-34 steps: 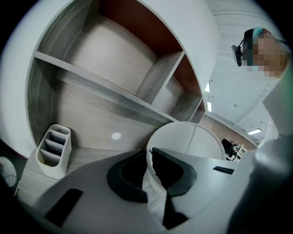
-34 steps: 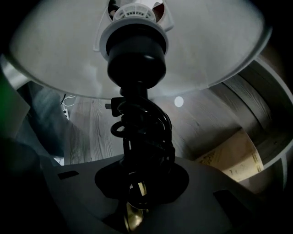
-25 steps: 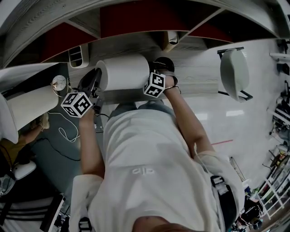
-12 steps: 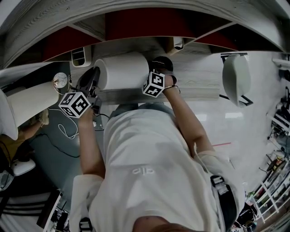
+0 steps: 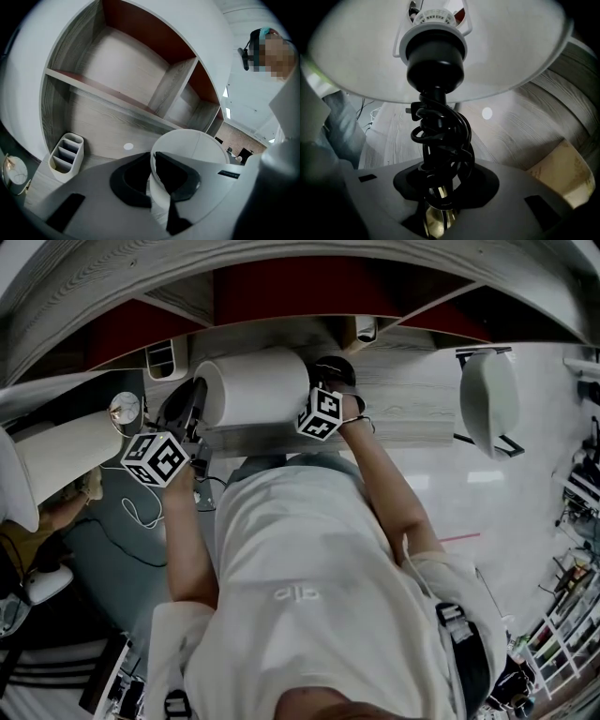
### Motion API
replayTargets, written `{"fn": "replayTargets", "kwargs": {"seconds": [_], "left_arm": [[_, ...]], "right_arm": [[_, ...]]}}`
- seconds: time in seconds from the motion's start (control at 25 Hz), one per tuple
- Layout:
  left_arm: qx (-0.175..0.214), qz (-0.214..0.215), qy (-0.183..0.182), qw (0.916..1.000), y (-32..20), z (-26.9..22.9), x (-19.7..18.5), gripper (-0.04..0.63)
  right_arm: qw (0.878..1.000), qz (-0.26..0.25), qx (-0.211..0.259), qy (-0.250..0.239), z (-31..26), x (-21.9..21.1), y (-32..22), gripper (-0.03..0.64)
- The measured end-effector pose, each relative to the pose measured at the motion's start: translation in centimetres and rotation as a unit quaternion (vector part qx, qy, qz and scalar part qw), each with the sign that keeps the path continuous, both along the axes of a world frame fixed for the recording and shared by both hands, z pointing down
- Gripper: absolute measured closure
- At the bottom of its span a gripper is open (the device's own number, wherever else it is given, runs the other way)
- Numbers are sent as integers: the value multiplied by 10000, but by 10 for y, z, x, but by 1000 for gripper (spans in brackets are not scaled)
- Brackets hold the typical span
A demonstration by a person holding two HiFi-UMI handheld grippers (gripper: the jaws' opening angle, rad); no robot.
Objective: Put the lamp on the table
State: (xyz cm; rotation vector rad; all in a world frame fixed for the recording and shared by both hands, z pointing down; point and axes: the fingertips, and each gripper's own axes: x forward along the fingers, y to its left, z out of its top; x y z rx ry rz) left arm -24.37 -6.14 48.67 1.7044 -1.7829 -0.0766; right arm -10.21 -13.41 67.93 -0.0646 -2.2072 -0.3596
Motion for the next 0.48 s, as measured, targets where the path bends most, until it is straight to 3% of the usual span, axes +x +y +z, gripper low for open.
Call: {"fn": "replayTargets", "kwargs": {"seconds": [0.48], "left_arm": [[-33,246,-385,9989,-31,-29,38,549]], "right_arm": [[9990,254,-127,-347,-25,48,-13,373]]}}
